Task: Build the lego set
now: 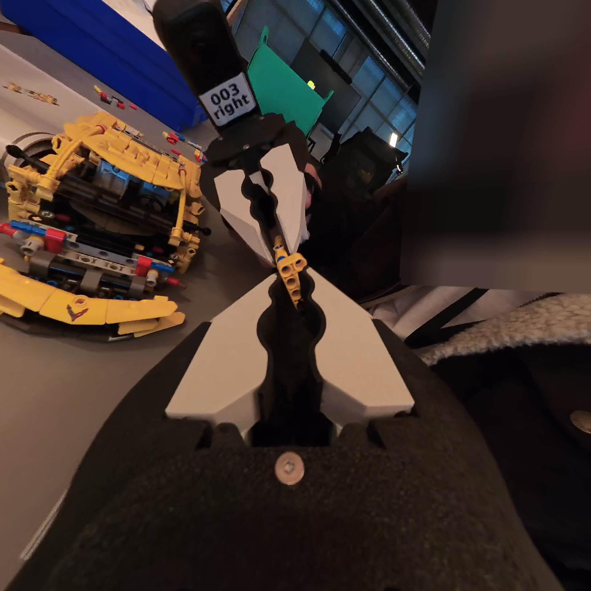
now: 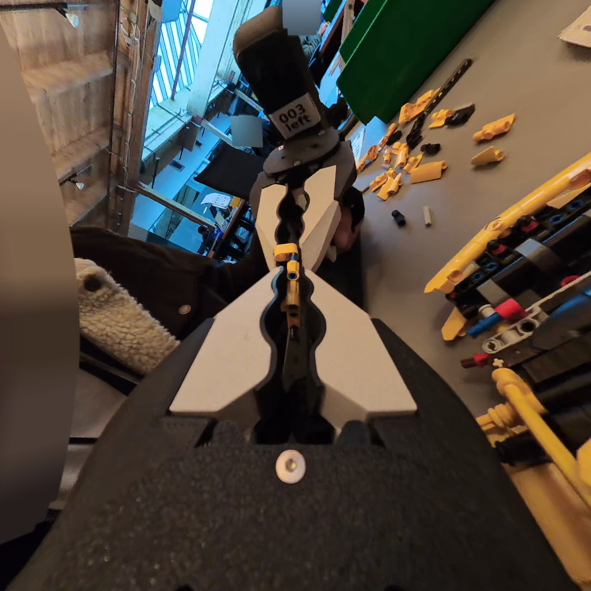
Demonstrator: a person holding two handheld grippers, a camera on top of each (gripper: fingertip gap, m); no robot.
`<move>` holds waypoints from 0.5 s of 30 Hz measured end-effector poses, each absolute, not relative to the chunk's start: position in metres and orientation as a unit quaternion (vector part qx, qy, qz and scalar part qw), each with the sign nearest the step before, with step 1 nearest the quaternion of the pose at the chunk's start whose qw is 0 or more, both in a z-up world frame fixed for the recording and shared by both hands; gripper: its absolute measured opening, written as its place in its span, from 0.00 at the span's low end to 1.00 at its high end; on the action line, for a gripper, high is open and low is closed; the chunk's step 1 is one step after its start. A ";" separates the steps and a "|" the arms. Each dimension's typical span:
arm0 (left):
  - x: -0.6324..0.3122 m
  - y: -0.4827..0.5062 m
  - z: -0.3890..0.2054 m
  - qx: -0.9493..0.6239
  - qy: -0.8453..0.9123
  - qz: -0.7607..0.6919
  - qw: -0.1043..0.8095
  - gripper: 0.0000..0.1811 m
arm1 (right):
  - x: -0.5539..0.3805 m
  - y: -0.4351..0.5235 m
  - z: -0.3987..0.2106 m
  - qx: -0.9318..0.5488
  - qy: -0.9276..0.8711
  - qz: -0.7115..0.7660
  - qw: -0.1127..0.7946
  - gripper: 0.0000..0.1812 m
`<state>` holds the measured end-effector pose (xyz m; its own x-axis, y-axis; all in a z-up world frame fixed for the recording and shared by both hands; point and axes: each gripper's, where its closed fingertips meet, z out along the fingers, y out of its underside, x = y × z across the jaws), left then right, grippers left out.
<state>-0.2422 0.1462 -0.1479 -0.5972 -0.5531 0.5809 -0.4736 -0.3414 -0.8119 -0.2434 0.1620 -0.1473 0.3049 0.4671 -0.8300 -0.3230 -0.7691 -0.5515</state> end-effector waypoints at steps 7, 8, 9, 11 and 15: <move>-0.245 0.138 -0.149 -0.438 0.580 -0.686 0.002 0.07 | -0.246 0.156 -0.147 -0.736 -0.077 0.588 0.328 0.03; -0.245 0.138 -0.148 -0.438 0.579 -0.688 0.004 0.07 | -0.246 0.156 -0.147 -0.735 -0.078 0.588 0.329 0.03; -0.245 0.139 -0.147 -0.437 0.579 -0.688 0.009 0.07 | -0.245 0.157 -0.146 -0.734 -0.077 0.588 0.331 0.03; -0.243 0.139 -0.148 -0.441 0.577 -0.688 0.011 0.07 | -0.243 0.157 -0.146 -0.736 -0.076 0.584 0.334 0.03; -0.243 0.139 -0.149 -0.442 0.578 -0.686 0.007 0.11 | -0.236 0.161 -0.145 -0.733 -0.062 0.583 0.344 0.03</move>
